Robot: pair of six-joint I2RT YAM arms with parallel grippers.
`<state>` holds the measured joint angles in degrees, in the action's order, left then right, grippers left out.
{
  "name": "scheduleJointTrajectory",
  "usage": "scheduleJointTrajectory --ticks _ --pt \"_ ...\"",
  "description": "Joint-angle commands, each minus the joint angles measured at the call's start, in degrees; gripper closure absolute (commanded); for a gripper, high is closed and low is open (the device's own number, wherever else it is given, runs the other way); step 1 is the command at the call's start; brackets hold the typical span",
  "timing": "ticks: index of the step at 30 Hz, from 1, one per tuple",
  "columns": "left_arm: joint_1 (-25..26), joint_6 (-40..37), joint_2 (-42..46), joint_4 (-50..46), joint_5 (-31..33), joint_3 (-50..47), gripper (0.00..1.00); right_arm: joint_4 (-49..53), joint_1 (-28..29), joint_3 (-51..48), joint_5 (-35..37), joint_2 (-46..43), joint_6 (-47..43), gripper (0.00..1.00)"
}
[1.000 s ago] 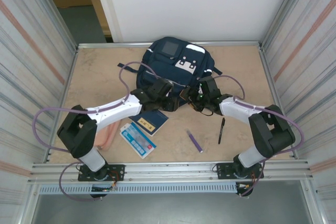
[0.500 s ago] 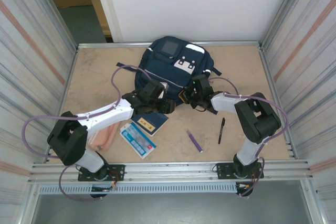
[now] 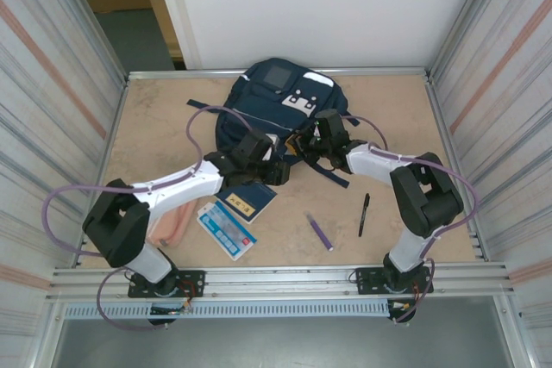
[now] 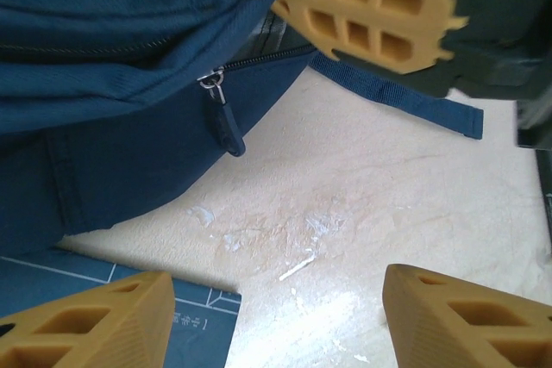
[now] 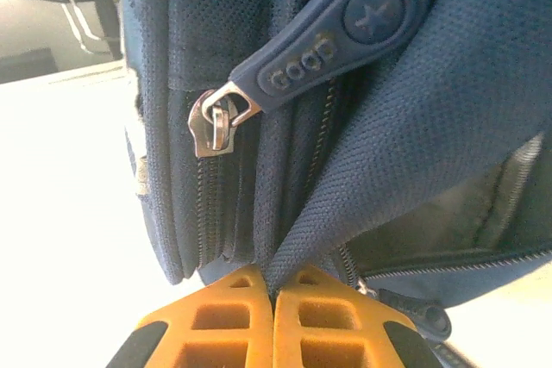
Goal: Pack books, pencil case, and school supplies into a backpack
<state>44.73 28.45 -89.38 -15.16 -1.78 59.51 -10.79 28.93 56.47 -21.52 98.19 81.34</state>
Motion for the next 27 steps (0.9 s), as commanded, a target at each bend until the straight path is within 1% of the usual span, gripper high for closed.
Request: scheduleJointTrajectory --ticks 1,4,8,13,14,16,20,23,25,27 --pt "-1.10 -1.01 -1.53 1.18 -0.17 2.54 0.37 -1.60 0.78 3.40 -4.00 -3.23 1.52 1.00" --pt "-0.96 -1.22 -2.01 4.11 -0.85 2.12 0.39 -1.78 0.87 4.67 -5.70 -3.32 1.89 1.00" --pt "-0.96 -0.50 -2.32 7.83 2.12 0.66 0.44 -1.58 1.21 4.62 -5.36 -4.21 2.28 1.00" --pt "-0.79 -0.85 -4.31 11.70 3.03 0.68 0.50 -3.00 2.22 4.17 -6.05 -4.79 3.95 1.00" --pt "-0.62 -0.64 -4.84 12.35 3.98 0.67 0.51 -3.26 2.53 4.23 -6.26 -4.83 4.29 1.00" --pt "0.04 0.09 -5.78 12.29 7.80 0.77 0.53 -3.38 3.10 4.22 -6.29 -5.13 4.53 1.00" --pt "0.88 3.79 -6.51 12.03 15.26 -0.11 0.53 -2.92 3.77 4.10 -5.59 -6.24 4.36 1.00" --pt "1.15 6.63 -6.12 11.75 20.35 -1.35 0.56 -3.01 4.02 3.94 -5.49 -7.08 3.88 1.00" --pt "1.49 7.06 -6.19 12.77 22.21 -2.16 0.59 -2.61 4.03 3.78 -5.49 -7.67 3.56 1.00" --pt "1.50 6.70 -6.80 14.34 22.00 -2.72 0.60 -2.57 4.03 3.48 -5.57 -8.33 3.56 1.00"
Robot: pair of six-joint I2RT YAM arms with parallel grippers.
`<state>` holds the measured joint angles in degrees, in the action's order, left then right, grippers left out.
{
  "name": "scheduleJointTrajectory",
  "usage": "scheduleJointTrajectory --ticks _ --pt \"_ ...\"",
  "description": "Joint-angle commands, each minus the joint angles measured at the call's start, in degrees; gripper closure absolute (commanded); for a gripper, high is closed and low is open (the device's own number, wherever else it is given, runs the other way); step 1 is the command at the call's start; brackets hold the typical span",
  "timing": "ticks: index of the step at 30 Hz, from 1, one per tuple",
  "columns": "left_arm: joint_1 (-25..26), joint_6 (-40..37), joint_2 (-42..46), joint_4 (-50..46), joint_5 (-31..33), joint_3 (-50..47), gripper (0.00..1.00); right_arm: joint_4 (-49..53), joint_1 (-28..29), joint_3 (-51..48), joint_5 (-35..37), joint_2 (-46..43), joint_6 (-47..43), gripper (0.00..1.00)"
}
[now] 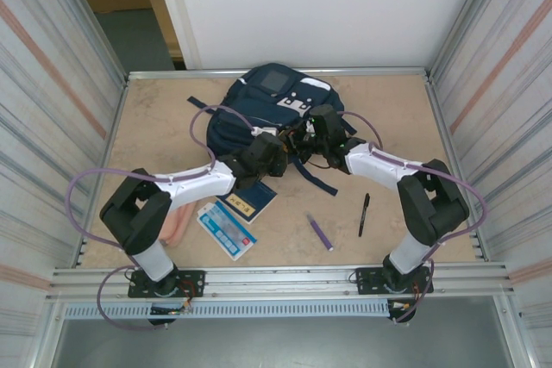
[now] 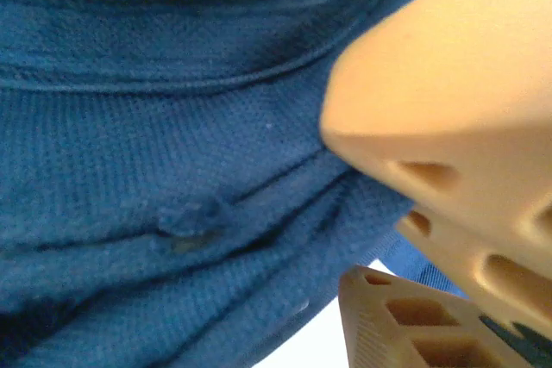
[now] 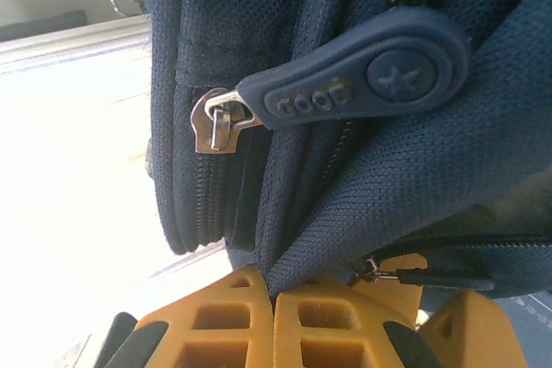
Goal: Pack books, pencil case, and school supplies into a backpack
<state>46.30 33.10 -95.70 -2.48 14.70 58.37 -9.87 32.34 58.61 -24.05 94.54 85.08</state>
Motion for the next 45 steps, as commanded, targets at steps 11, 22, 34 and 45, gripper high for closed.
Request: scheduleJointTrajectory --ticks 11,22,34,45 --pt "1.13 -4.38 2.25 5.73 -0.31 -2.93 0.88 1.17 -1.07 1.27 -1.33 -7.50 -5.74 1.00" --pt "-0.29 -4.75 10.46 6.25 -9.20 -10.37 1.00 5.04 -6.41 -0.25 -2.08 -6.90 -15.98 1.00" --pt "-3.69 -6.83 13.01 3.55 -14.35 -11.65 1.00 10.52 -13.97 0.49 -6.79 -4.48 -28.45 1.00" --pt "-7.63 -11.31 8.64 2.55 -18.84 -9.61 1.00 11.80 -21.73 -1.80 -12.47 -3.09 -30.41 1.00"
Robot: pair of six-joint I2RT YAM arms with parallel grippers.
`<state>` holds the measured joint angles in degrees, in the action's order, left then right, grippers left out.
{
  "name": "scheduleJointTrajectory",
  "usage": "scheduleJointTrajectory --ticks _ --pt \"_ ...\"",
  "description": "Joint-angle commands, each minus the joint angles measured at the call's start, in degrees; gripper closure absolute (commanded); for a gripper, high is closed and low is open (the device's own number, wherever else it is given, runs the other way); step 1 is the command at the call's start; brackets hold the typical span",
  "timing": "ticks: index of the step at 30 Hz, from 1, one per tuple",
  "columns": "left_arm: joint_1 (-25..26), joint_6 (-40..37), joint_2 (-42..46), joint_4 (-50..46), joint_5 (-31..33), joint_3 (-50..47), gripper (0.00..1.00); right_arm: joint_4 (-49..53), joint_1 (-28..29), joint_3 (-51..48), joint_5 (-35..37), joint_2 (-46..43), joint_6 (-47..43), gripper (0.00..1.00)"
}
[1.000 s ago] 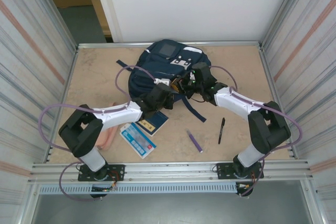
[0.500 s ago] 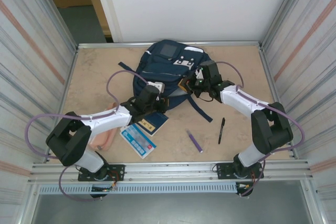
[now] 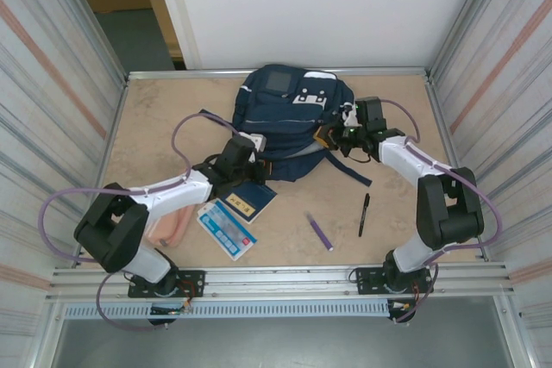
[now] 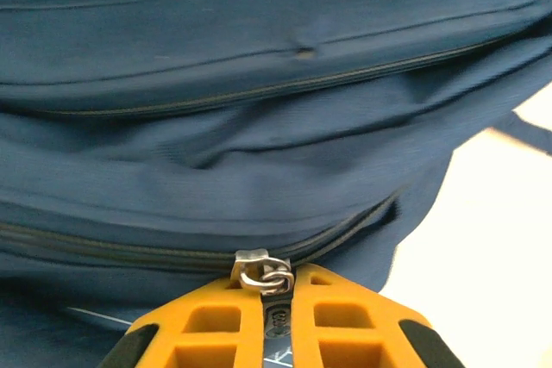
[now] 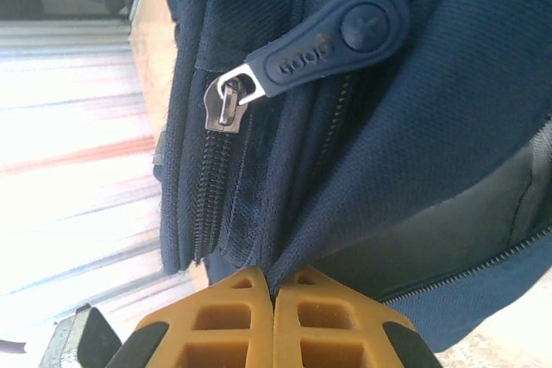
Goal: Pack books, pencil case, and school supplies into a backpack
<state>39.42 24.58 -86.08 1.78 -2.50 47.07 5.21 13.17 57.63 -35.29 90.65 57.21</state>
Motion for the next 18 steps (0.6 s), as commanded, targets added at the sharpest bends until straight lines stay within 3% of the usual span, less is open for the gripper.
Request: scheduleJointTrajectory --ticks 1,6,10,13,16,18 --pt "-0.82 -3.17 -1.39 -1.38 -1.88 1.94 1.00 -3.58 -3.36 -0.85 -2.16 1.27 -2.78 1.00" --pt "-0.94 -3.81 -5.09 -2.18 -4.59 5.26 1.00 -3.02 -6.78 0.00 -5.79 4.48 -5.16 1.00" --pt "1.36 -1.02 -8.75 -1.07 -8.99 9.51 1.00 1.21 -7.32 0.19 -4.45 4.78 -4.88 0.65" --pt "3.24 2.16 -12.09 1.67 -12.42 12.88 1.00 4.44 -6.29 -1.49 -2.43 0.75 -1.36 0.47" --pt "5.00 3.25 -14.97 2.93 -12.60 16.37 1.00 16.01 -4.49 -0.77 5.43 -3.16 0.13 0.39" --pt "5.60 4.12 -16.51 4.72 -13.51 17.74 1.00 20.89 -4.30 -0.28 5.72 -3.46 1.22 0.39"
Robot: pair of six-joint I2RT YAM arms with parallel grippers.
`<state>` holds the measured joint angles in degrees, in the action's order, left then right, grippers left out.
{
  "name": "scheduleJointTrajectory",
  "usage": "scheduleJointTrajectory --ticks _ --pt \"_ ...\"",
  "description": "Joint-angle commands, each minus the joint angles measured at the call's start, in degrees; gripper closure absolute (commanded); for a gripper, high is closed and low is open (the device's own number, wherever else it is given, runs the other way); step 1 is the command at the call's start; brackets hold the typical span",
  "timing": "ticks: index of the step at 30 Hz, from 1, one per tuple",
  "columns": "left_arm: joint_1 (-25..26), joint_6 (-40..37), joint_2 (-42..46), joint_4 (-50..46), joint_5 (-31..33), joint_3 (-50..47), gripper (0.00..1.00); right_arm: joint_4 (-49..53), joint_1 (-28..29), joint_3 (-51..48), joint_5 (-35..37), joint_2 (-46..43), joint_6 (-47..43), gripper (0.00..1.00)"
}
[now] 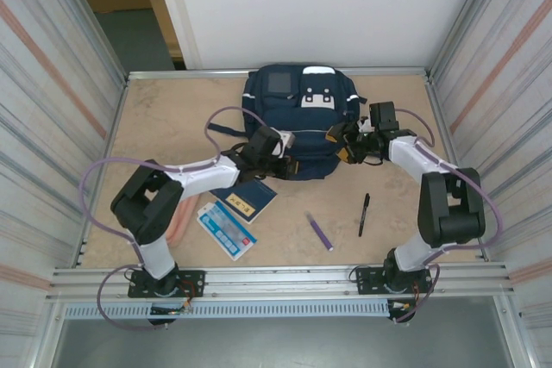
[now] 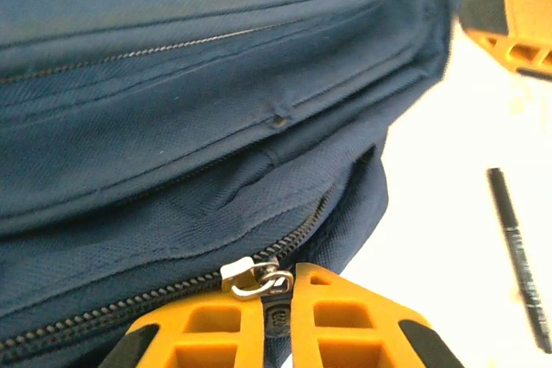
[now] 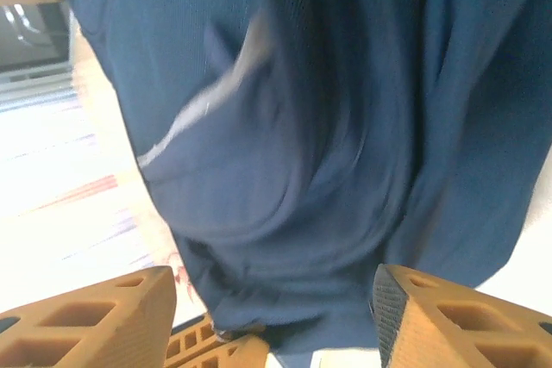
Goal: Pack books, pencil case, and school supplies into a backpack
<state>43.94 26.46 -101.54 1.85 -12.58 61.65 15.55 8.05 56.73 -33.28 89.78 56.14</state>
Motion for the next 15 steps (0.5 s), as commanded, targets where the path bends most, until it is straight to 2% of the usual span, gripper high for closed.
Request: scheduleJointTrajectory --ticks 1,4,9,12,15 --pt "1.30 2.54 -1.96 5.15 -4.39 4.12 1.00 11.20 1.21 0.28 2.35 -2.43 2.66 0.39" --pt "1.93 2.48 -4.14 3.61 -6.59 7.65 1.00 10.09 3.57 -1.03 0.35 -2.42 4.84 0.39" --pt "3.78 1.43 -3.55 6.22 -6.92 7.36 1.00 5.33 6.77 -3.68 4.17 -1.46 10.35 0.39" --pt "3.91 1.27 -3.41 6.26 -7.64 6.98 1.00 2.66 6.53 -2.69 3.59 1.10 11.58 0.45" --pt "3.87 1.06 -2.88 6.32 -7.20 5.36 1.00 3.78 7.06 0.40 2.50 3.69 6.14 0.59"
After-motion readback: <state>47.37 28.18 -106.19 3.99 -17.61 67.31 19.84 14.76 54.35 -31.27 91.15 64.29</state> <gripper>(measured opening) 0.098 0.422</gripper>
